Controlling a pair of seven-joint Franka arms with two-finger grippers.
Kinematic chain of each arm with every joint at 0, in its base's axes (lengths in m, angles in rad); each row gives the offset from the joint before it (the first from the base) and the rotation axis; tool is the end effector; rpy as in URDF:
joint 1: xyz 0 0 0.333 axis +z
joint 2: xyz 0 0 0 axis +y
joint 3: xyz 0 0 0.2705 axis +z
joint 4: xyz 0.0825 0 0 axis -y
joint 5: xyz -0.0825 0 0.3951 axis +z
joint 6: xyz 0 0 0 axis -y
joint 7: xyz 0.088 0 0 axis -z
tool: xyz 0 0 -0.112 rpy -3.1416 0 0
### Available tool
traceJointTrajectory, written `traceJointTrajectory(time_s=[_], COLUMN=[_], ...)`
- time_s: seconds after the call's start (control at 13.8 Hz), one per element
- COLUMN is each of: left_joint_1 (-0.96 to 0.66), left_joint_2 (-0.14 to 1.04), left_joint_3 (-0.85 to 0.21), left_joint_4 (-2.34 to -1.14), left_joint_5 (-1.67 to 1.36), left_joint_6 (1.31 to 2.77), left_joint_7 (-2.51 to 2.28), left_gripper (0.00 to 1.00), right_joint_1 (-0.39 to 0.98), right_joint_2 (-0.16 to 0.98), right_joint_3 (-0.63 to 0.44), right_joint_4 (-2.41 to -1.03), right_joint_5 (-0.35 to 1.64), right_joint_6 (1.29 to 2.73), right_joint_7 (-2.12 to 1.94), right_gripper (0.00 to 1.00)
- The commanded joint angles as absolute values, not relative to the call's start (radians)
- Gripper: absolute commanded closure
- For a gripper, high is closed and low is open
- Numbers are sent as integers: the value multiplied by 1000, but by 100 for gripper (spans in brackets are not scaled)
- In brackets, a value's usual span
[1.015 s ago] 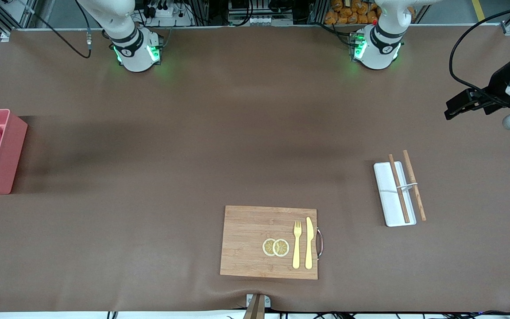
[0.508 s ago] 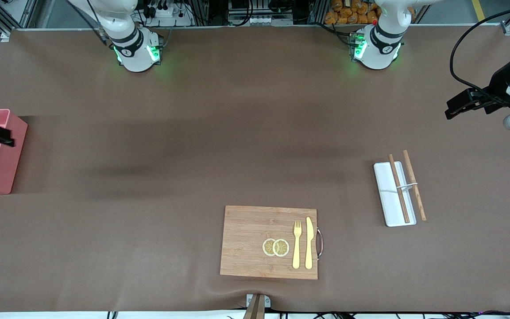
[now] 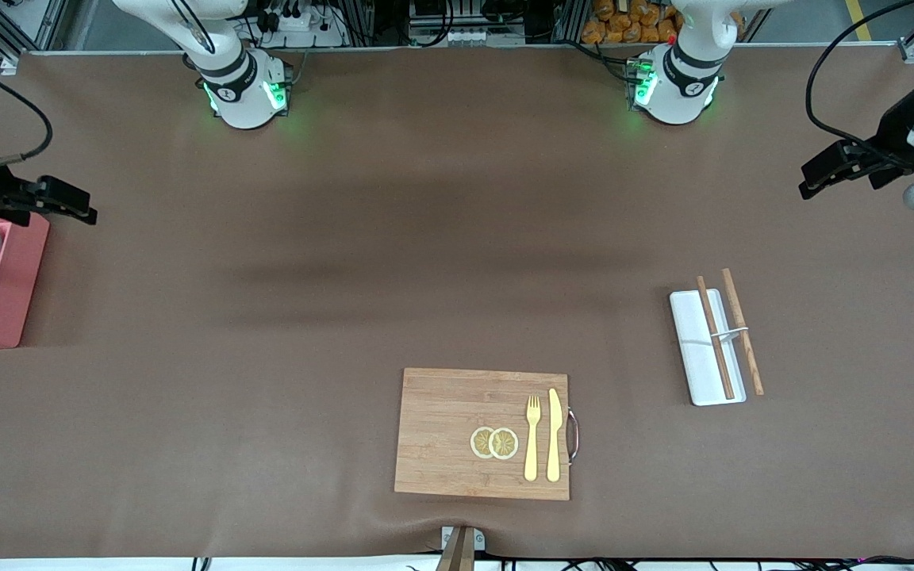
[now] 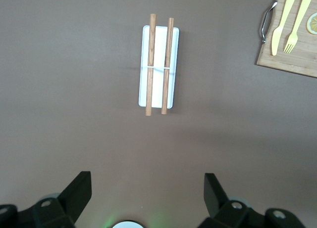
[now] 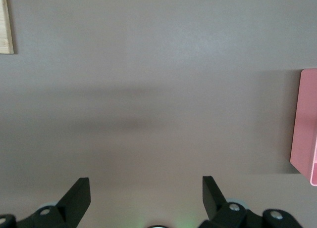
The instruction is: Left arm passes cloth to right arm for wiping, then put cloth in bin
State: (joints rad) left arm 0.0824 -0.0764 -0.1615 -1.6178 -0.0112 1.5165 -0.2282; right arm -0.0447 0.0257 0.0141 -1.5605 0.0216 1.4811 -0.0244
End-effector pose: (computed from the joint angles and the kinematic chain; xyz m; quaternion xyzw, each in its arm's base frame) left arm 0.5375 -0.0468 0.5884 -0.9971 -0.0746 0.0127 0.0025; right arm 0.5613 -0.0147 0.5571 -0.9986 0.0027 0.0522 0.0124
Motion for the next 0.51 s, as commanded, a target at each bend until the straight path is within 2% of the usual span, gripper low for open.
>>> traceJointTrajectory(time_s=[0.0,0.44], left_joint_1=[92,89], left_joint_2=[-132,-112], left_joint_3=[-160,-161], left_joint_4=[-1674,-1641], left_joint_5=[-15,-15], left_joint_6=[1548,1542], left_joint_7=[-207,-206], left_gripper=[0,0], right_joint_1=[-51,-54], right_joint_2=[-55,-55], right_joint_3=[-6,-15], right_joint_4=[-1614,-1583], right_joint_5=[49,35], right_joint_6=[1502,1489], right_joint_7=[49,95], right_gripper=[0,0])
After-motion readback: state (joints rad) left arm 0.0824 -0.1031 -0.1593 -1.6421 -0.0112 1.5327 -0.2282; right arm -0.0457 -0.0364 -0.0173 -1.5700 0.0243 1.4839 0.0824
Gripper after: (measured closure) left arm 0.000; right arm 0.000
